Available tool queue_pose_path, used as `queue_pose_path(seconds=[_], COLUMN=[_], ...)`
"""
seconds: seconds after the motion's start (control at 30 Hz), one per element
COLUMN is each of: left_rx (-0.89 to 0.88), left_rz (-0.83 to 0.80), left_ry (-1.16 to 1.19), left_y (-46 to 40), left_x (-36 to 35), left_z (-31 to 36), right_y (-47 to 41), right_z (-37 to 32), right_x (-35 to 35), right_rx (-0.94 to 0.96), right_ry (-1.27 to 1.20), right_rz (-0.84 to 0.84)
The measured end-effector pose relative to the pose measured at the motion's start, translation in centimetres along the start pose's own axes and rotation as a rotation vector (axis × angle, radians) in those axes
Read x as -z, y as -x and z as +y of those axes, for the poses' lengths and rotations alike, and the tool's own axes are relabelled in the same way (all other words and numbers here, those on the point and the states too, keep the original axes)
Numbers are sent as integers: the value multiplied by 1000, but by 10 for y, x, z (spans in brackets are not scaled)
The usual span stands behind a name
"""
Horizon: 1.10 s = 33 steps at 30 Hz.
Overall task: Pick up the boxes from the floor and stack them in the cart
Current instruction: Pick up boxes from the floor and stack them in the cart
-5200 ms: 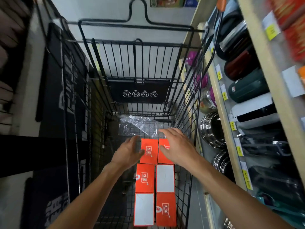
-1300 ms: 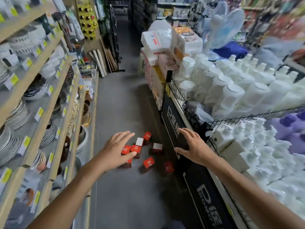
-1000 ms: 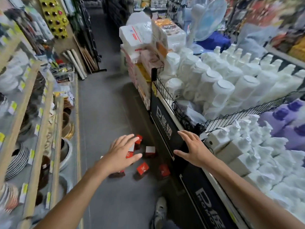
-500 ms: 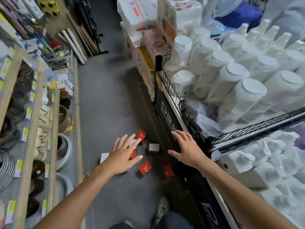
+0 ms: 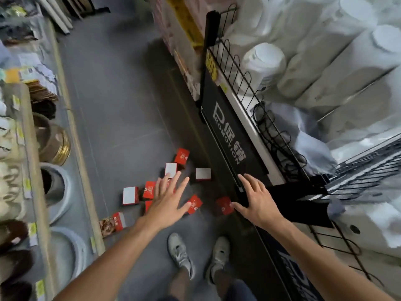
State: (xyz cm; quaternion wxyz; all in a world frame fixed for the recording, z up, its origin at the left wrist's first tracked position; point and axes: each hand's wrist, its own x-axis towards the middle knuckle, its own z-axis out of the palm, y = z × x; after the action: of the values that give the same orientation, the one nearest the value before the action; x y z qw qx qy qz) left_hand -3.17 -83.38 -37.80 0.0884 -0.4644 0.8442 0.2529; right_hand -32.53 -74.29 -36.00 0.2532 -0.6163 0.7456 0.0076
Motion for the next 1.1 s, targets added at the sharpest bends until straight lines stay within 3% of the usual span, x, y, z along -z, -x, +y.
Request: queue_pose_path(seconds=[0.37,0.73,1.1], left_rx=[-42,-20,88], left_rz=[-73,-55,-123], left_ry=[-15,66,197], left_y=[-89,-149,-152], left_x=[-220,-398,-492], left_z=[-64,-108,-163], right_y=[-104,-187,-242], right_z=[89,178,207], right_x=[-238,-443,-540], right_rx=[-232,-362,-664], right_ry=[-84,-122,-310], right_rz=[-202,-237,-24])
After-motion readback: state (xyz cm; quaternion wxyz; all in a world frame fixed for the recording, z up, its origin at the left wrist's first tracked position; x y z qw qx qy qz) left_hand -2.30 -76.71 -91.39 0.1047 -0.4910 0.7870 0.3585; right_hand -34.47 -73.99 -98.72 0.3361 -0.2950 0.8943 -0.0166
